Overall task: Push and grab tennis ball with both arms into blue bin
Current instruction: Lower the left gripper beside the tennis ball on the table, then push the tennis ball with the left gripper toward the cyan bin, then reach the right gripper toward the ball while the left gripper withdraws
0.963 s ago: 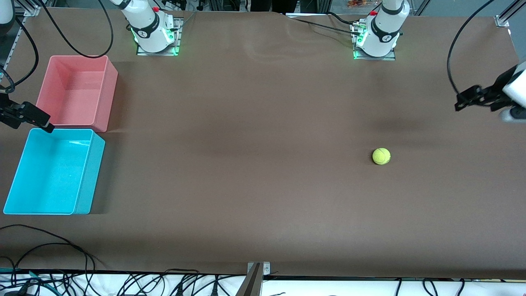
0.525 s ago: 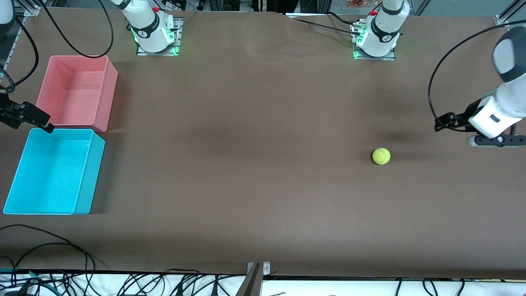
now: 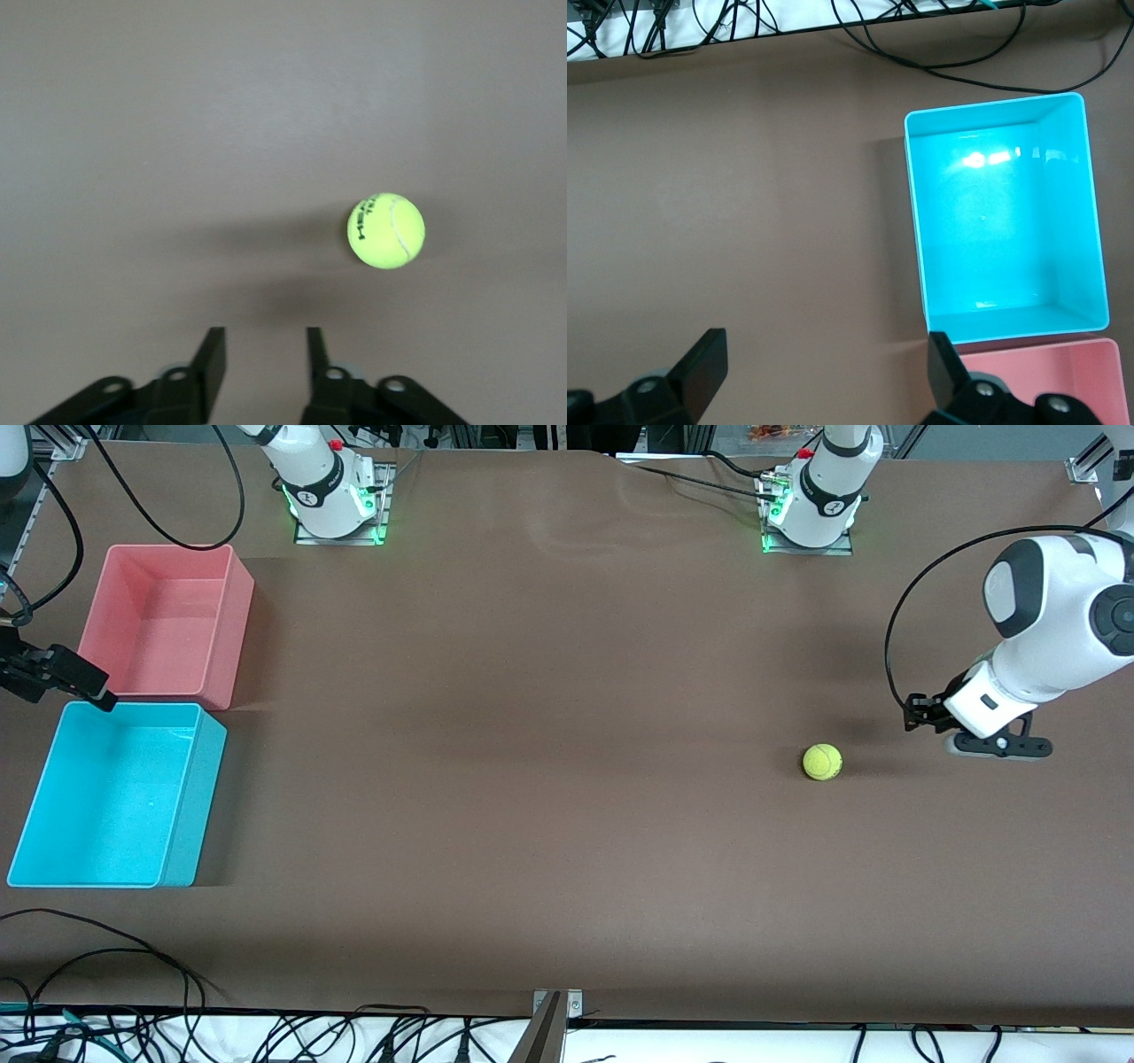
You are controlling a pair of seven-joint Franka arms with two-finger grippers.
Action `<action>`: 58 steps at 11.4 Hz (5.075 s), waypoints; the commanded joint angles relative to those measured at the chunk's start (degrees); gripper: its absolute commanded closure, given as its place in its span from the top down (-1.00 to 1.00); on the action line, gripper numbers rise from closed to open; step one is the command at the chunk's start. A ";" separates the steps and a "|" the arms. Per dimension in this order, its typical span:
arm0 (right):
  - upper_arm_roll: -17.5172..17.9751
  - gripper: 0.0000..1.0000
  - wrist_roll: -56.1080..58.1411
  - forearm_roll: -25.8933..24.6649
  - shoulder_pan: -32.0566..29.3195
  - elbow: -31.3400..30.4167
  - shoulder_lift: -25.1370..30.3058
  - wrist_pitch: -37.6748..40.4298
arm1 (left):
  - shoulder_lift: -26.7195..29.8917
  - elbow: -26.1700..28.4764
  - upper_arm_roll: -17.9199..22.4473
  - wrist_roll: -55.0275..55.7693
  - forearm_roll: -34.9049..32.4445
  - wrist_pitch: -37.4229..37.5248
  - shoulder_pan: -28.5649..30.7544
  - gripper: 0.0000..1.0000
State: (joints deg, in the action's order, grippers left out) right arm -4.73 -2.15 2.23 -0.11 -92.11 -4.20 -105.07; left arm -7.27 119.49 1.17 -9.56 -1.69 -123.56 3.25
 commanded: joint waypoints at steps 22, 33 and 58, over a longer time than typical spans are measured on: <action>0.16 1.00 -0.23 -0.04 -0.24 1.23 -0.37 0.49 | -23.23 -6.02 0.15 -90.28 8.54 -13.11 -0.96 -1.00; 0.07 1.00 -0.23 -0.04 -0.41 1.15 -0.46 0.84 | -25.95 -6.19 -0.55 -77.76 10.46 -16.45 -5.51 -1.00; -0.10 1.00 -7.70 -2.32 3.71 -7.45 -7.05 0.84 | -5.70 -0.47 -1.08 -65.93 12.15 -14.61 -1.60 1.00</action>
State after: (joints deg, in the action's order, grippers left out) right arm -4.94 -8.60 1.17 1.57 -95.98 -10.86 -103.88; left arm -25.00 115.04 0.02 -74.61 9.21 -138.16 -1.23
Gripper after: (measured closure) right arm 0.000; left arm 0.031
